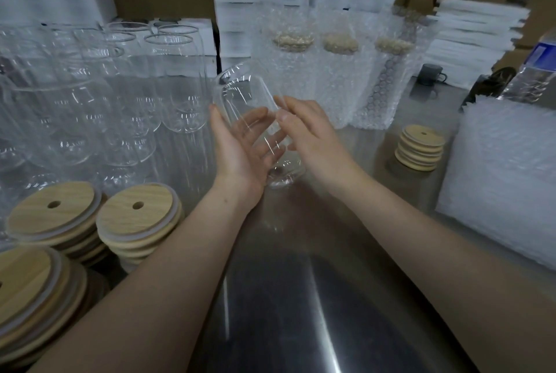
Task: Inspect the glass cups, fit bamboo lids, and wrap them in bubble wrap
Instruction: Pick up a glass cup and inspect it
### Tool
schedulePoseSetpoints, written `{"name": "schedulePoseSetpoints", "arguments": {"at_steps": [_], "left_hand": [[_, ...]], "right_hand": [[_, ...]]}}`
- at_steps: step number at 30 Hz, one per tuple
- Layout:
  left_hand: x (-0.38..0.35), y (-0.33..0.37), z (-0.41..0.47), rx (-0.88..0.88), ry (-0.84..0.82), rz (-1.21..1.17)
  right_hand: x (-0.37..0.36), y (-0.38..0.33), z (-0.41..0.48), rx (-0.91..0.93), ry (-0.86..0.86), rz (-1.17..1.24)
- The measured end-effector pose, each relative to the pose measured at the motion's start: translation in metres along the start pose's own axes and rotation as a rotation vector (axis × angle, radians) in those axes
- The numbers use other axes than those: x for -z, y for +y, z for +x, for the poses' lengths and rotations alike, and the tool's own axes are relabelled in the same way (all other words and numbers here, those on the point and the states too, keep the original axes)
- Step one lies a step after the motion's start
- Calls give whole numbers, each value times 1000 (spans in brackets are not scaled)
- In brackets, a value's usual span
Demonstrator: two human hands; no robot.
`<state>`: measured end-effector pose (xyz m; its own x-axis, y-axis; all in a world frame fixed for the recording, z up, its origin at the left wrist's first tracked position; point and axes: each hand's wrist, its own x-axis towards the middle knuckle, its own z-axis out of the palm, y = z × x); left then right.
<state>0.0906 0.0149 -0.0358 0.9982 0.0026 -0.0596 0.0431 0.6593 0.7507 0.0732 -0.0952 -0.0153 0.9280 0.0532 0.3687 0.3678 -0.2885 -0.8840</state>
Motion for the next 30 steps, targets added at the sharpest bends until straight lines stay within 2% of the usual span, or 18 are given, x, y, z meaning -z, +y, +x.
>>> {"name": "schedulePoseSetpoints", "arguments": {"at_steps": [3, 7, 12, 22, 30], "left_hand": [[0, -2, 0, -4, 6, 18], [1, -3, -1, -21, -4, 1], [-2, -1, -2, -11, -21, -16], [0, 2, -4, 18, 24, -4], [0, -1, -1, 51, -103, -106]], "right_hand": [[-8, -3, -9, 100, 2, -231], [-17, -3, -14, 105, 23, -294], [-7, -8, -11, 66, 93, -132], [4, -5, -2, -42, -116, 294], [3, 0, 2, -137, -166, 387]]}}
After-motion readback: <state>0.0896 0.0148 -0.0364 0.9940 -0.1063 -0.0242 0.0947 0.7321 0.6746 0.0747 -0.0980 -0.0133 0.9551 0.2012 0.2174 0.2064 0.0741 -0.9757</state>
